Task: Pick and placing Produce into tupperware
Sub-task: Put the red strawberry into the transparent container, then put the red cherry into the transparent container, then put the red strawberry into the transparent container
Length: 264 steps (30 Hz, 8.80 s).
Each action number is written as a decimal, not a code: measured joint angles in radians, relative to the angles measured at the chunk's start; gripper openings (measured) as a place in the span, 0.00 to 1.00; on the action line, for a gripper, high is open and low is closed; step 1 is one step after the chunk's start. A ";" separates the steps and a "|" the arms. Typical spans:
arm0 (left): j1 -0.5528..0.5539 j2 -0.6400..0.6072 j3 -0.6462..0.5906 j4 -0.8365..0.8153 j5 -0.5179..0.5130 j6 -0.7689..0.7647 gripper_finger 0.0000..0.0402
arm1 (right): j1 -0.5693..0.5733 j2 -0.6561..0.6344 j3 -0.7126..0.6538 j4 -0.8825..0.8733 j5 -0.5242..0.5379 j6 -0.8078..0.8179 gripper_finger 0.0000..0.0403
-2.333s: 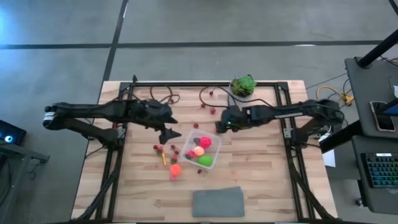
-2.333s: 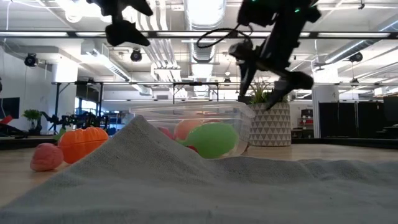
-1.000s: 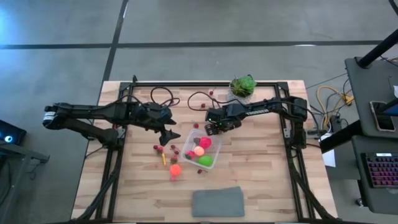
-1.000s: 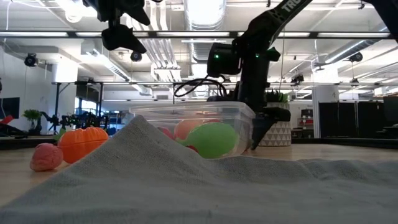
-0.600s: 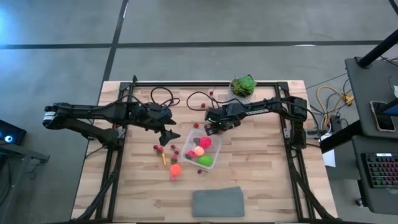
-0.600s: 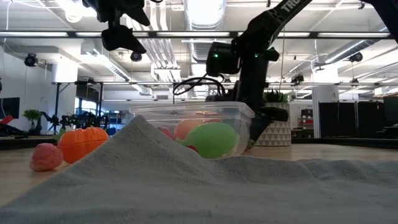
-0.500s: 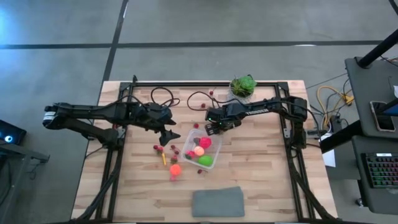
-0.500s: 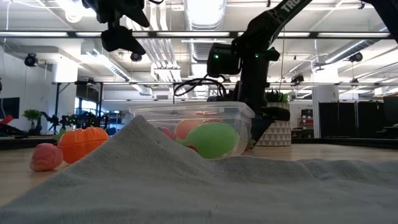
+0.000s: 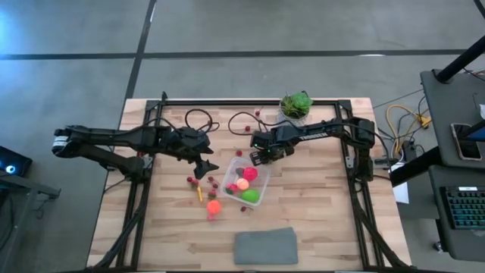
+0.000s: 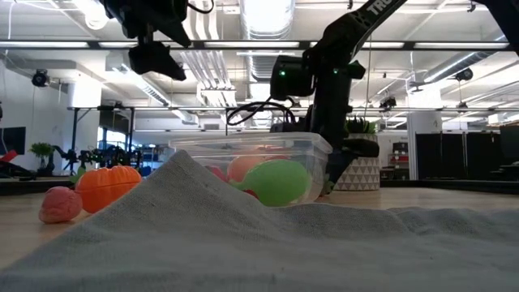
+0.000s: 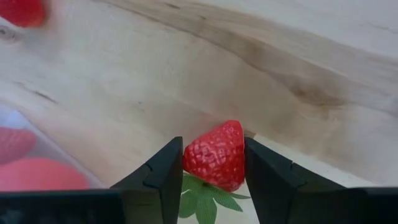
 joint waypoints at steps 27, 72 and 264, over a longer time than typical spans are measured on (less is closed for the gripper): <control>-0.007 -0.016 -0.002 0.019 0.002 0.078 0.85 | 0.218 -0.220 0.097 -0.077 0.029 0.060 0.37; -0.163 -0.009 -0.175 -0.426 -0.082 -0.330 0.85 | 0.272 -0.217 0.391 -0.522 0.458 0.034 0.74; -0.072 -0.100 0.058 -0.141 0.006 -0.201 0.59 | -0.248 0.180 0.372 -0.111 0.053 -0.354 0.67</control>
